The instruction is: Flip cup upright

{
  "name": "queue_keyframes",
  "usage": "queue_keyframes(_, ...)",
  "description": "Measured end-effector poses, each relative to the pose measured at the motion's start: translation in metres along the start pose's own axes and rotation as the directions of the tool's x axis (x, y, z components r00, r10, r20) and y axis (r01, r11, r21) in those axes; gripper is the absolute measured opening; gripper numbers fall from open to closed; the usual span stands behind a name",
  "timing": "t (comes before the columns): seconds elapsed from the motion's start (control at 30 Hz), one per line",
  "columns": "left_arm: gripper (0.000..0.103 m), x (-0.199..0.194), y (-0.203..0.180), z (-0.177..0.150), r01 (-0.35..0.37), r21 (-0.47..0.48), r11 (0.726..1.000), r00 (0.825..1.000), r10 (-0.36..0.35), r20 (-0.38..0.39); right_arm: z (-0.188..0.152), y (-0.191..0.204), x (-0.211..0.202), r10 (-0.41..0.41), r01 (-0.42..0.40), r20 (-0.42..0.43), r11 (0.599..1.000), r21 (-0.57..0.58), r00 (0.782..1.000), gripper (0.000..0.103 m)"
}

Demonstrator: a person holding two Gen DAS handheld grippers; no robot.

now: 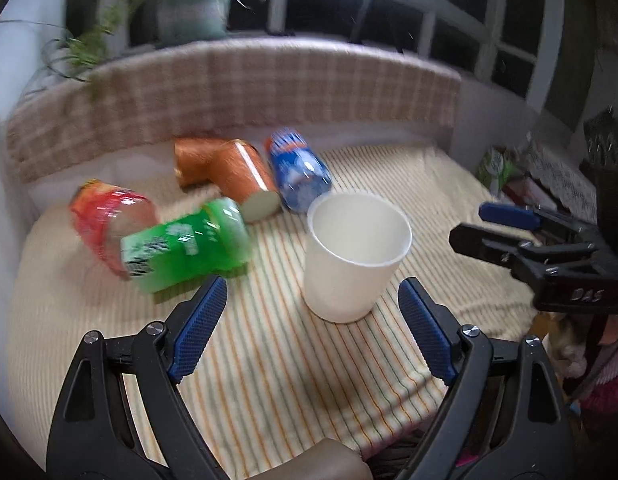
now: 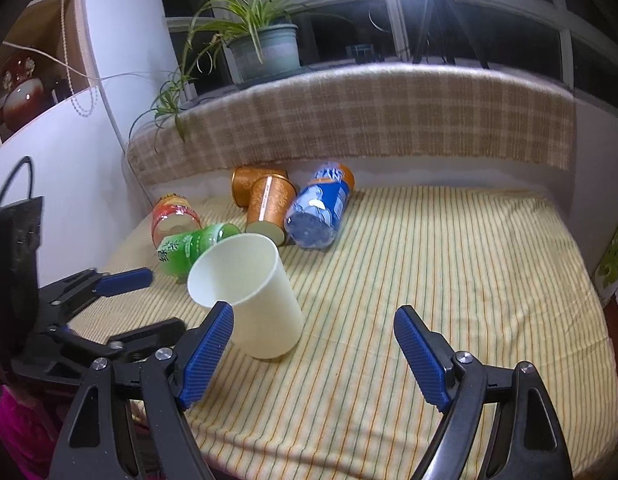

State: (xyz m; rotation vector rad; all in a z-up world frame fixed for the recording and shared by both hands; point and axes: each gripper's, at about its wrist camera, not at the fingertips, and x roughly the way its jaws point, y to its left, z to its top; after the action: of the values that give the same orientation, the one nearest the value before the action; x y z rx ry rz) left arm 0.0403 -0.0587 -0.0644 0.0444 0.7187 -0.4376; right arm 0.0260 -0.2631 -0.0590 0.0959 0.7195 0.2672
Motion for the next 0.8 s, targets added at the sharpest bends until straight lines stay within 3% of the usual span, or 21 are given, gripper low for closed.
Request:
queue_keyframes(0.13, 0.09, -0.031, 0.008, -0.002, -0.088, -0.058, 0.994, 0.989, 0.094, 0.11, 0.004, 0.01, -0.01, -0.052, 0.053, 0.06, 0.998, -0.025, 0.997, 0.085)
queue_keyframes(0.27, 0.093, -0.055, 0.014, -0.004, -0.167, -0.102, 0.981, 0.965, 0.184, 0.186, 0.009, 0.016, -0.021, -0.106, 0.11, 0.124, 0.994, -0.019, 0.987, 0.098)
queue_keyframes(0.33, 0.103, -0.066, 0.016, -0.005, -0.203, -0.12, 0.972, 0.948, 0.225, 0.223, 0.012, 0.017, -0.026, -0.127, 0.13, 0.151, 0.992, -0.009, 0.98, 0.103)
queue_keyframes(0.43, 0.103, -0.075, 0.017, -0.004, -0.24, -0.131, 0.962, 0.93, 0.266, 0.254, 0.015, 0.019, -0.031, -0.155, 0.157, 0.18, 0.988, 0.001, 0.971, 0.103)
queue_keyframes(0.8, 0.103, -0.079, 0.02, -0.005, -0.247, -0.143, 0.958, 0.928, 0.277, 0.248, 0.014, 0.02, -0.033, -0.159, 0.16, 0.186, 0.987, 0.009, 0.97, 0.103)
